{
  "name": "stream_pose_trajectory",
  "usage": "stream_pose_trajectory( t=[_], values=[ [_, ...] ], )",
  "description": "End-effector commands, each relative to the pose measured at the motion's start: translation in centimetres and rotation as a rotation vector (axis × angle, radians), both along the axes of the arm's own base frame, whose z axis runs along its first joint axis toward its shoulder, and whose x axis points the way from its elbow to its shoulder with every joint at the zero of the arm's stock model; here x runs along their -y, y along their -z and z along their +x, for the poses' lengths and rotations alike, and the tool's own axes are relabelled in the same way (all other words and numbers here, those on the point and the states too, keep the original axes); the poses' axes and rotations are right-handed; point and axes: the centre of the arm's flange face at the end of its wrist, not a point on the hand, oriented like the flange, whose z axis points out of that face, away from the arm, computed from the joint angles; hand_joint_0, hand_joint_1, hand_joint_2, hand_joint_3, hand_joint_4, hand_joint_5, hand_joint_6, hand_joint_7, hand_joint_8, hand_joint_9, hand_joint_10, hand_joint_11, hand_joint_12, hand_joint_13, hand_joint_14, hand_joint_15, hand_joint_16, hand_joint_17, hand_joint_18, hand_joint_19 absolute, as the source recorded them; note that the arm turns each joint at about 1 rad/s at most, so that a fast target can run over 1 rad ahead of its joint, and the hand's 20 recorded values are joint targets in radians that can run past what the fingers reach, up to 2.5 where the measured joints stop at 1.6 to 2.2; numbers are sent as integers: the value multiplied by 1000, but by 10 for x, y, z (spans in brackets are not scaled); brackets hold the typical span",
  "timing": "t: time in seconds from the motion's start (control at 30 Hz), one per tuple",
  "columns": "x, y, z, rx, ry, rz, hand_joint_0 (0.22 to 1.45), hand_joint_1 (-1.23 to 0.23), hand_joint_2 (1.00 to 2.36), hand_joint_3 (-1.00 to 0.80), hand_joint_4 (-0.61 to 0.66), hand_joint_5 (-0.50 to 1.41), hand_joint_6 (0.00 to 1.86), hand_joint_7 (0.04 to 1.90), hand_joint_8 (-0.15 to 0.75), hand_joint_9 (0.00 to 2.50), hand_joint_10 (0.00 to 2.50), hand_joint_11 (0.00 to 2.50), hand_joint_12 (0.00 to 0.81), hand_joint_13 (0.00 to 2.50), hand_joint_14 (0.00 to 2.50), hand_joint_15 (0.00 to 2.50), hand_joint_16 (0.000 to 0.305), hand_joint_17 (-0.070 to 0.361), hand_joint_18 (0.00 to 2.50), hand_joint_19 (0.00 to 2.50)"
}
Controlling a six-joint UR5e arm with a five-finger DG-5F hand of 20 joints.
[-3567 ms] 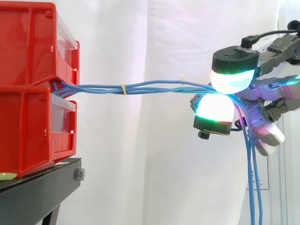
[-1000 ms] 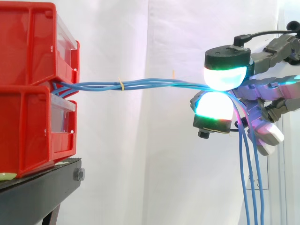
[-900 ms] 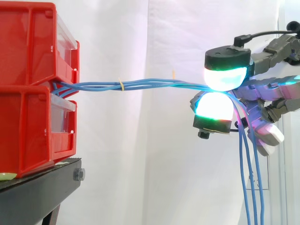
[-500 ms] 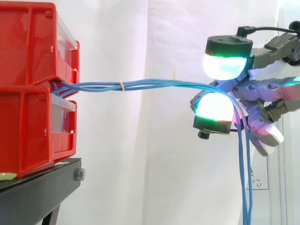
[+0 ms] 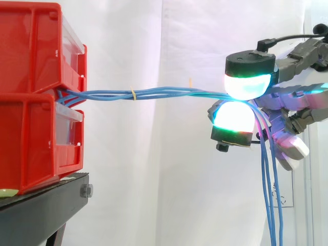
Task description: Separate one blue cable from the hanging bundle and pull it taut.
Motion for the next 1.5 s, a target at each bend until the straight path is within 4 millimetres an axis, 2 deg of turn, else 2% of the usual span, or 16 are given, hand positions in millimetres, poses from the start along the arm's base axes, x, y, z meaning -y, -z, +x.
stream_pose_trajectory(
  t=[0.0, 0.2, 0.4, 0.43, 0.5, 0.57, 0.63, 0.73, 0.8, 0.97, 1.03, 1.3, 1.47],
  values=[
    [0, -1, 0, 1, 1, -1, 725, -669, 1014, -319, 56, 141, 504, 1276, 49, 1917, 10, 207, 229, 1282, 15, 398, 48, 108, 899, 624],
    [0, -1, 0, 1, 1, -1, 711, -740, 1017, -244, 24, 142, 504, 1283, 66, 1895, 10, 211, 227, 1267, 17, 395, 49, 110, 891, 618],
    [0, 0, 0, -1, 0, 0, 681, -859, 1016, -264, 65, 138, 503, 1297, 79, 1872, 10, 218, 230, 1266, 15, 394, 51, 114, 895, 612],
    [0, -1, 0, 1, 0, 0, 662, -870, 1013, -311, 74, 137, 503, 1297, 79, 1868, 9, 210, 227, 1261, 17, 402, 51, 114, 887, 615],
    [0, -1, 0, 1, -1, 1, 622, -839, 1009, -382, 79, 137, 503, 1301, 69, 1862, 9, 214, 228, 1257, 15, 407, 50, 114, 879, 621],
    [0, -1, 0, 1, 0, 0, 559, -736, 1000, -500, 75, 138, 503, 1290, 78, 1866, 9, 204, 231, 1269, 15, 400, 52, 118, 890, 618],
    [0, -1, 0, 1, 1, -1, 550, -694, 1000, -500, 75, 138, 503, 1284, 78, 1869, 9, 188, 230, 1271, 15, 397, 53, 118, 893, 615],
    [0, 0, 0, -1, 1, -1, 552, -478, 1000, -500, 56, 141, 503, 1286, 71, 1888, 8, 190, 230, 1276, 16, 396, 53, 118, 890, 616],
    [0, -1, 0, 1, 1, -1, 584, -435, 1000, -500, 48, 141, 503, 1286, 66, 1889, 8, 193, 227, 1271, 15, 400, 51, 115, 878, 616],
    [0, 0, 0, -1, 1, -1, 682, -556, 1000, -500, 42, 141, 503, 1282, 56, 1904, 10, 216, 228, 1278, 15, 398, 49, 111, 883, 618],
    [0, -1, 0, 1, 1, -1, 715, -632, 1007, -417, 41, 141, 503, 1285, 56, 1905, 10, 223, 230, 1277, 16, 397, 49, 110, 891, 616],
    [0, 0, 0, -1, 1, -1, 735, -711, 1019, -269, 16, 143, 504, 1284, 86, 1897, 11, 242, 232, 1266, 15, 401, 48, 109, 886, 628],
    [0, 0, 0, -1, 1, -1, 727, -780, 1017, -248, 13, 143, 504, 1288, 85, 1886, 11, 246, 235, 1265, 15, 397, 49, 110, 892, 614]
  ],
)
